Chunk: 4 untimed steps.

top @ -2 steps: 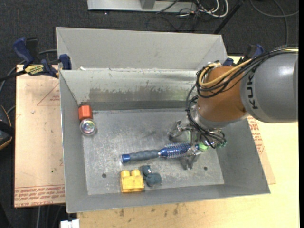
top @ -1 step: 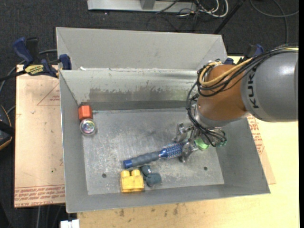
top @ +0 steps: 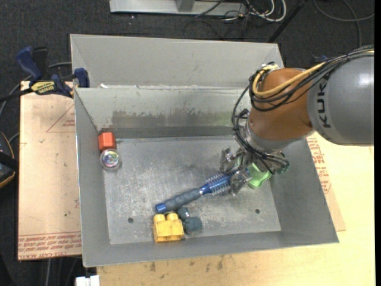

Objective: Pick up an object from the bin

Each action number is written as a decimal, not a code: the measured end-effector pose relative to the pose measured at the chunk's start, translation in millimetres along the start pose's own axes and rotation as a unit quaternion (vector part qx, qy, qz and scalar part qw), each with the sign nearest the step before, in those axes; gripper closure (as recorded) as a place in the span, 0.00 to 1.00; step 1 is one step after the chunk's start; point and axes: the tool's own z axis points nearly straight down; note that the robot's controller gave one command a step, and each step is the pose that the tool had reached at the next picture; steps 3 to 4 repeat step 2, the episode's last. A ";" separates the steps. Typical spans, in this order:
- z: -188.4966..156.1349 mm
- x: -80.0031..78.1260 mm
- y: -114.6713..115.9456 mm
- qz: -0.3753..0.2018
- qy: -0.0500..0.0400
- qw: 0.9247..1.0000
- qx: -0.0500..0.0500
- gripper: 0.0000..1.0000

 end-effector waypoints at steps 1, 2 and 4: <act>-87.6 -5.7 -0.4 0.016 -0.001 1.000 0.001 1.00; -210.9 -5.4 25.9 -0.202 0.000 0.979 0.000 1.00; -210.9 -5.4 25.9 -0.202 0.000 0.979 0.000 1.00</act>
Offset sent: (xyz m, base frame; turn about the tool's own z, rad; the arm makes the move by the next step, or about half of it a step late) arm 0.0024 0.0014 0.0834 0.0320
